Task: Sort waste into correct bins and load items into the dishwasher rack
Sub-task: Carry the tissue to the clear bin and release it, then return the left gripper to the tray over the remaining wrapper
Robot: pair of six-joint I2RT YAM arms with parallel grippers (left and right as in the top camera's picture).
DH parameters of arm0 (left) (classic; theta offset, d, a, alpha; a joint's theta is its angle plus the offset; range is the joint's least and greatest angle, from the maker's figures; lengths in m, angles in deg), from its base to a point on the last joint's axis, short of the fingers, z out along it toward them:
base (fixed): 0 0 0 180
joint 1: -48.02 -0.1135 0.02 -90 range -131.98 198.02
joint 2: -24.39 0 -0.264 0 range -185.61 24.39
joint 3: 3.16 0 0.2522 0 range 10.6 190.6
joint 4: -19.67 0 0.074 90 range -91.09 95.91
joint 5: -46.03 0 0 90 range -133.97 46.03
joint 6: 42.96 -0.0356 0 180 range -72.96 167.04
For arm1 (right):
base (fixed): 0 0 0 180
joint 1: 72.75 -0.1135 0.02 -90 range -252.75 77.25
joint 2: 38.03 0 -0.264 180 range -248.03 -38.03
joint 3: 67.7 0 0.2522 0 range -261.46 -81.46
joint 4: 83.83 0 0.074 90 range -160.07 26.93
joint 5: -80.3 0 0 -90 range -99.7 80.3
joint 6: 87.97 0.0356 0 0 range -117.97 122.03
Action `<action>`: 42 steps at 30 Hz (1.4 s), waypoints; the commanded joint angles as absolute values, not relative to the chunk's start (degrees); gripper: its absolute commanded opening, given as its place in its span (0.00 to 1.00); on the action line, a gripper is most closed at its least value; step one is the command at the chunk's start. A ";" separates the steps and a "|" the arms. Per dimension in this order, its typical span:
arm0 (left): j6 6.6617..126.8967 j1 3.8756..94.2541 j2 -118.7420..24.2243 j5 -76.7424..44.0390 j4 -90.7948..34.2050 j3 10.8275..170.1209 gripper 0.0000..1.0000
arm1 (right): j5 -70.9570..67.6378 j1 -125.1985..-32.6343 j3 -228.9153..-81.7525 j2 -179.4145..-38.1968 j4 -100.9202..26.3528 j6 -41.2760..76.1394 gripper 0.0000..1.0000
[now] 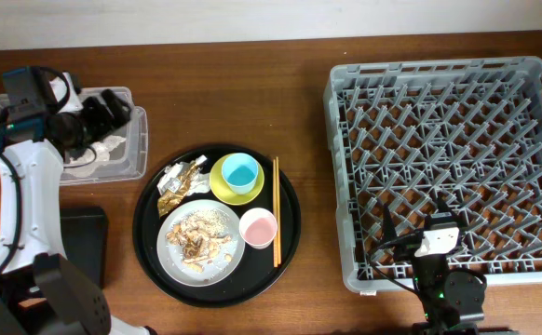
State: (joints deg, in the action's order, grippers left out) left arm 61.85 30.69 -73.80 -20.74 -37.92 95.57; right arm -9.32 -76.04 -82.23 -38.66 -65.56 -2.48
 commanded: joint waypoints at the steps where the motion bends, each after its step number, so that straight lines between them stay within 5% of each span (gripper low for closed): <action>1: 44.30 32.18 -71.47 6.95 -42.08 95.87 0.99 | -9.78 -75.63 -81.77 -38.24 -65.45 -2.39 0.98; 2: 42.07 33.03 -71.47 7.17 -44.22 95.87 0.97 | -9.78 -75.63 -81.77 -38.24 -65.45 -2.39 0.98; 4: 41.13 35.70 -71.49 1.20 -48.41 95.59 0.64 | -9.78 -75.63 -81.77 -38.24 -65.45 -2.39 0.98; 5: 41.13 37.60 -71.49 -3.74 -49.77 95.09 0.58 | -9.78 -75.63 -81.77 -38.24 -65.45 -2.39 0.98; 15: 46.07 51.31 -71.79 -34.27 -47.85 90.47 0.57 | -9.78 -75.63 -81.77 -38.24 -65.45 -2.39 0.98; 18: 49.22 52.64 -72.80 -41.36 -45.86 89.43 0.50 | -9.78 -75.63 -81.77 -38.24 -65.45 -2.39 0.98; 27: 49.17 52.75 -81.17 -41.79 -44.87 89.29 0.38 | -9.78 -75.63 -81.77 -38.24 -65.45 -2.39 0.98; 42: 42.62 56.53 -86.52 -41.07 -41.03 89.27 0.39 | -9.78 -75.63 -81.77 -38.24 -65.45 -2.39 0.98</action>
